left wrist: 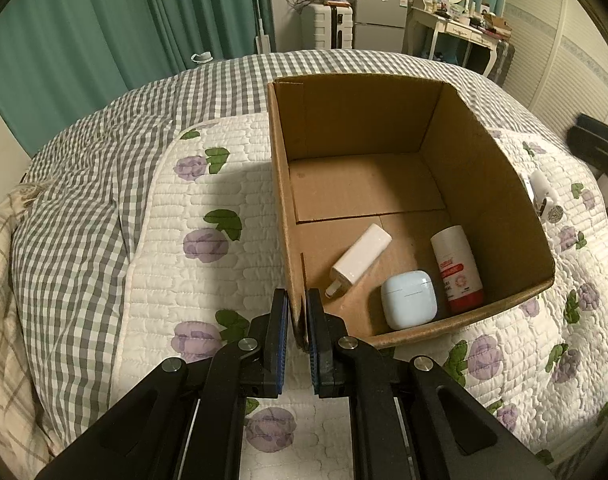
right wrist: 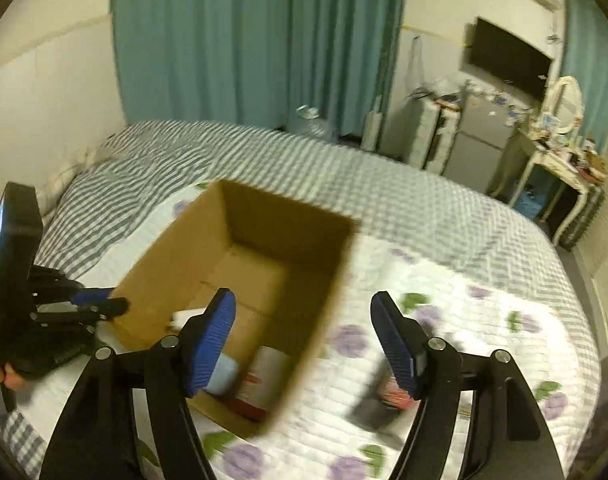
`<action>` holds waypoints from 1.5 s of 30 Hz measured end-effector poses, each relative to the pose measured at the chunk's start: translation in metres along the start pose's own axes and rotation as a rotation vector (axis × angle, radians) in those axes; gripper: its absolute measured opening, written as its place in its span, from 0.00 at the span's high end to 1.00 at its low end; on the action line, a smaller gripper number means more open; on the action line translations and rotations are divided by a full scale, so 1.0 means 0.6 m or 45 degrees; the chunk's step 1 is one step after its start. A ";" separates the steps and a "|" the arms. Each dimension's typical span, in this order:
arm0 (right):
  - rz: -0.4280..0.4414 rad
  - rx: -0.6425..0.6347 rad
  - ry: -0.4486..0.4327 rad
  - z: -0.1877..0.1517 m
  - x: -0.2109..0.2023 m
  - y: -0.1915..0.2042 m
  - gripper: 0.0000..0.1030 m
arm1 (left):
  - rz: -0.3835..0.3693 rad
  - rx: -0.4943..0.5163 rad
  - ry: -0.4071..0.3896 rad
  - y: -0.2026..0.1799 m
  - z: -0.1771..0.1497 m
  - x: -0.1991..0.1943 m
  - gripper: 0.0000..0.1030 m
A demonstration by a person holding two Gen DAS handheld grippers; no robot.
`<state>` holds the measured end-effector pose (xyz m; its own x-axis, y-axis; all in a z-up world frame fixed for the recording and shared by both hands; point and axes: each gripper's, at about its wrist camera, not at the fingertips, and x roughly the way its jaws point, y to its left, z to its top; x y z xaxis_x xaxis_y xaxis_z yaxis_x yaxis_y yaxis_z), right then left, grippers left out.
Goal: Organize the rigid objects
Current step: 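Carry the small white charger into the box and release it, then return the right tool and grasp the larger white charger block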
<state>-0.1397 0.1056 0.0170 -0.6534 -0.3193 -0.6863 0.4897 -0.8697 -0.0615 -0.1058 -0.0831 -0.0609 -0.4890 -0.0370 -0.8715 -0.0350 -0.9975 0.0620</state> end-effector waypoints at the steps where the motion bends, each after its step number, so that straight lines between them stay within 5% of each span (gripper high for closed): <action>1: -0.027 0.017 -0.006 -0.006 -0.009 -0.016 0.29 | 0.002 0.000 0.001 0.000 0.000 0.000 0.91; 11: -0.288 0.221 0.142 -0.143 0.010 -0.172 0.29 | 0.017 -0.002 0.009 -0.003 0.001 0.001 0.91; 17: -0.234 0.304 0.287 -0.217 0.079 -0.199 0.29 | 0.033 0.004 0.014 -0.006 0.002 0.002 0.91; 32: -0.081 0.535 0.381 -0.234 0.139 -0.226 0.29 | 0.046 0.000 0.016 -0.006 0.003 0.004 0.91; 45: -0.073 0.574 0.438 -0.246 0.163 -0.232 0.36 | 0.044 -0.001 0.016 -0.006 0.003 0.004 0.91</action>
<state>-0.1870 0.2509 -0.1485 -0.4089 -0.1916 -0.8923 0.1151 -0.9807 0.1578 -0.1085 -0.0796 -0.0626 -0.4788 -0.0720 -0.8750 -0.0179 -0.9956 0.0917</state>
